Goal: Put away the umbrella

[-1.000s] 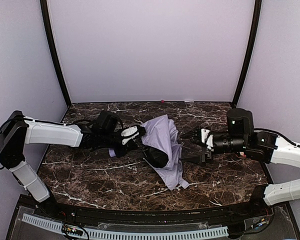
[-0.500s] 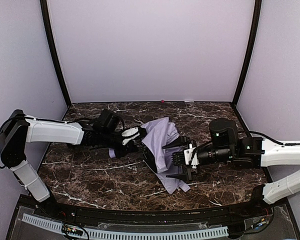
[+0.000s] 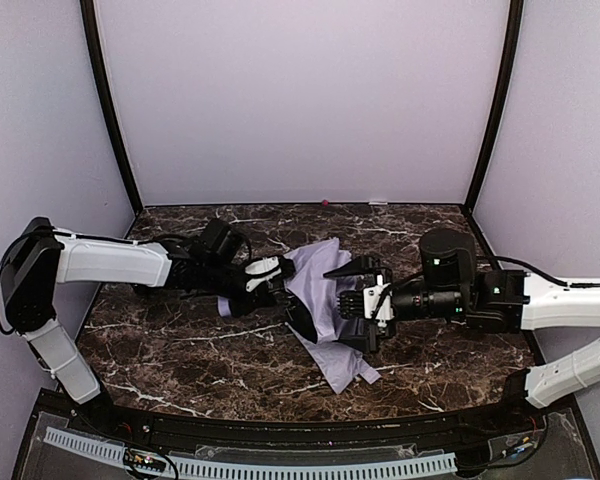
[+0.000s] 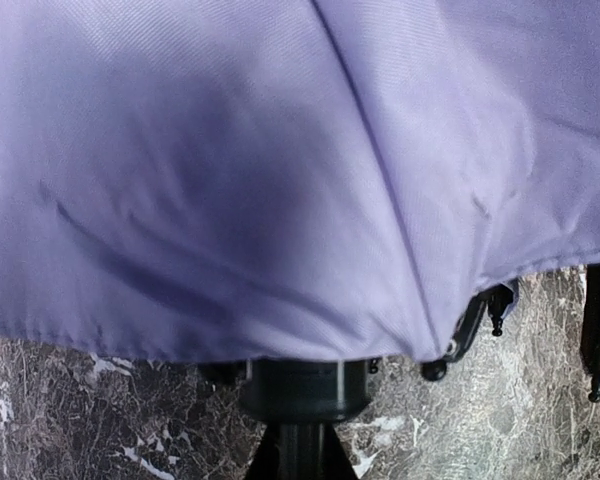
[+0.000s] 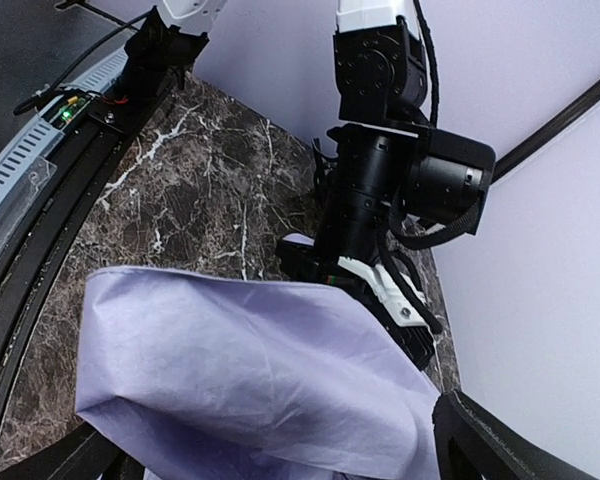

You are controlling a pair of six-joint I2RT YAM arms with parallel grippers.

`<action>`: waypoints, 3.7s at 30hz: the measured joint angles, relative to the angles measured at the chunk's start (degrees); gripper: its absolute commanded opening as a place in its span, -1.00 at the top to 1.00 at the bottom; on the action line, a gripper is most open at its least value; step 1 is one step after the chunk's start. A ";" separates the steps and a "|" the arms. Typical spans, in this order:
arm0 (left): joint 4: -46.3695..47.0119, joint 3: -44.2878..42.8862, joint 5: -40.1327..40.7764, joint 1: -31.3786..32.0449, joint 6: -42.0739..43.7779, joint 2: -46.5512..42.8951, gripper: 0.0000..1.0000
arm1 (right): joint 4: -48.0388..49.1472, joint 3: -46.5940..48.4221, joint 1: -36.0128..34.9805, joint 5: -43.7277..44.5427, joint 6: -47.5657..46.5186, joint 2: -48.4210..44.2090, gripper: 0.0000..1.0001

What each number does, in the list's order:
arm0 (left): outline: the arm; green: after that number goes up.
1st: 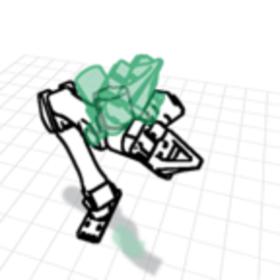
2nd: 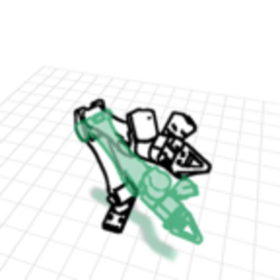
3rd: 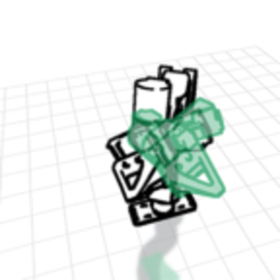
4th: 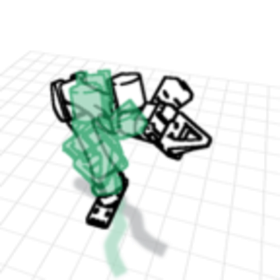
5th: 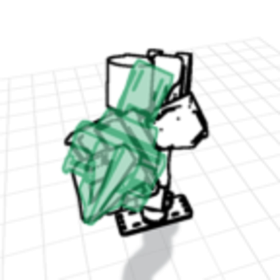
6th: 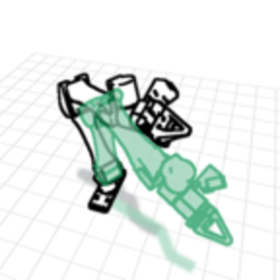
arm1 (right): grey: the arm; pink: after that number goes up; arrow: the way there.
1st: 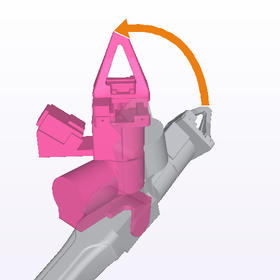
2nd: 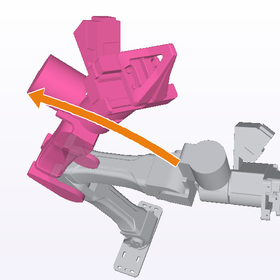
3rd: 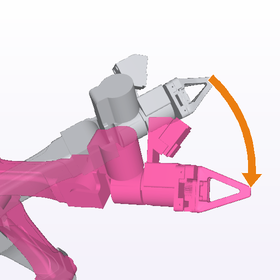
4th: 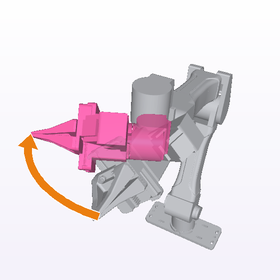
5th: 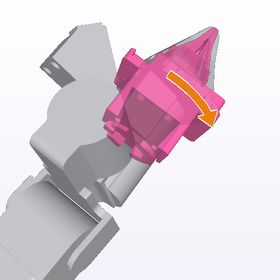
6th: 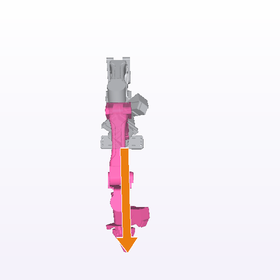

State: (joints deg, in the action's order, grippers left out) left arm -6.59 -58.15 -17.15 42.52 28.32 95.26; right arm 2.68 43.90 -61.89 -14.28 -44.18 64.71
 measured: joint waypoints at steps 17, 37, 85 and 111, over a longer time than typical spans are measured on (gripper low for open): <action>-4.96 -2.75 1.64 2.95 2.91 1.75 1.00 | 0.17 11.74 5.66 -5.95 9.92 9.01 1.00; -4.61 0.31 7.23 7.65 6.01 -1.14 1.00 | 2.71 16.17 17.79 -4.11 27.54 19.85 0.92; -4.46 -3.74 0.02 28.52 4.24 5.49 -0.98 | 15.54 10.10 25.88 -12.92 39.15 46.12 0.92; -0.33 -5.01 10.73 28.85 -3.04 8.31 1.00 | 16.79 10.23 26.34 -13.35 39.74 48.50 0.88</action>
State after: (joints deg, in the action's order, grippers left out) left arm -6.92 -63.16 -6.42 71.37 25.28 103.57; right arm 19.46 54.13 -35.55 -27.64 -4.45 113.21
